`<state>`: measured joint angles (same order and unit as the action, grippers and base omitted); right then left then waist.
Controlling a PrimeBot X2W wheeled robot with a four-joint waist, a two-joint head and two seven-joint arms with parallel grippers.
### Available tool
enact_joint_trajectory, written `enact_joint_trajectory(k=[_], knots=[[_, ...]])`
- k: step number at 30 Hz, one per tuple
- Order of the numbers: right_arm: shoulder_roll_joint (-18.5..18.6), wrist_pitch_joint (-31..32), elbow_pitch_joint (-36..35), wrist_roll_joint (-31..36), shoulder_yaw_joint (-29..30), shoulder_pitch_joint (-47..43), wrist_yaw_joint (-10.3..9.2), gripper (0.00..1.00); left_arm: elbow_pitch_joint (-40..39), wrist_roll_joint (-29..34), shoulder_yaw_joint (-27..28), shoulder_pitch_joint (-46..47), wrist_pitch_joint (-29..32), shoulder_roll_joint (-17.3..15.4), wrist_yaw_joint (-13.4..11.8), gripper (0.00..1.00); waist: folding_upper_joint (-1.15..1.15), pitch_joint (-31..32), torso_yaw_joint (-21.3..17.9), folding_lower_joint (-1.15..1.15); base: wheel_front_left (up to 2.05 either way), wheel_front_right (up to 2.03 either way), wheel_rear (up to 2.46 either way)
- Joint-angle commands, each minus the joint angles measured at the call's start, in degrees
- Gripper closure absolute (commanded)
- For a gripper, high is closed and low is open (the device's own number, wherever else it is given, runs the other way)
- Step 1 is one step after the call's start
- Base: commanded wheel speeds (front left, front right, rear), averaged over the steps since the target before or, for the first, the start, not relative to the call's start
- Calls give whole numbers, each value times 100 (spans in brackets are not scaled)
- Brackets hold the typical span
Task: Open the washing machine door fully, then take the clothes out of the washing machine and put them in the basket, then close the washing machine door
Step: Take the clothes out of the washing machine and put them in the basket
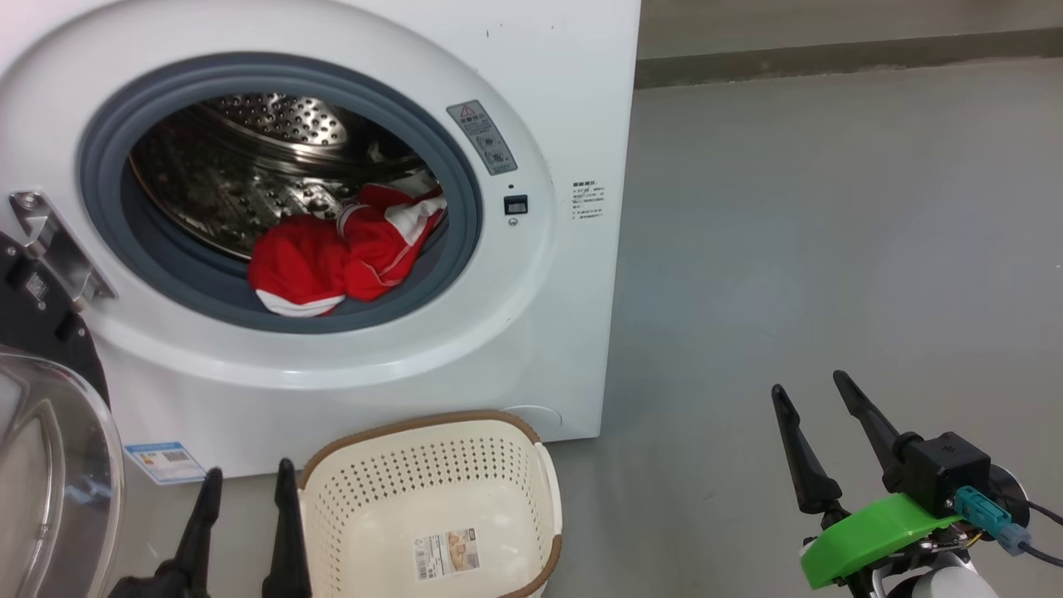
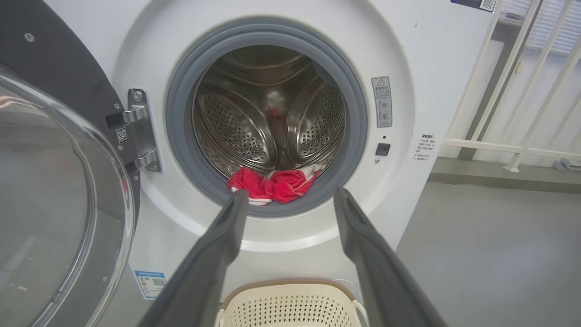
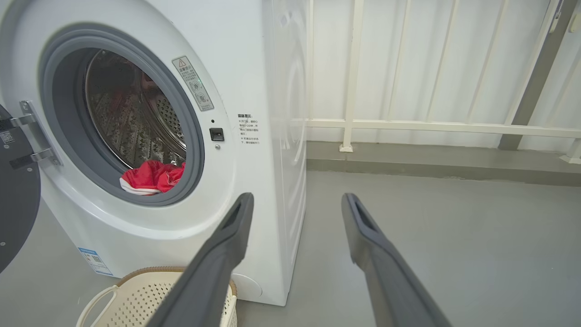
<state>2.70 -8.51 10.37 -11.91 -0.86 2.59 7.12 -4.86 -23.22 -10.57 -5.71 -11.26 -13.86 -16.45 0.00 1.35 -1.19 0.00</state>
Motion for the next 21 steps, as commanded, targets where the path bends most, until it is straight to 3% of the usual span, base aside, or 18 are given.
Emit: enact_joint_trajectory(k=[1, 13, 21], knots=[[18, 7, -180, 97, -151, 165, 36, 0, -95, 9, 171, 393, -28, -58, -50, 0, 0, -69, 38, 0, 0, 0, 0], [18, -4, -348, 86, -300, 511, 36, 0, 231, -37, 90, 1247, -106, 152, -21, 0, 0, -794, 94, 0, 0, 0, 0], [18, -22, -484, 203, -273, 794, 36, 0, 591, -128, 112, 2078, -219, 214, 209, 0, 0, -1458, 163, 0, 0, 0, 0]])
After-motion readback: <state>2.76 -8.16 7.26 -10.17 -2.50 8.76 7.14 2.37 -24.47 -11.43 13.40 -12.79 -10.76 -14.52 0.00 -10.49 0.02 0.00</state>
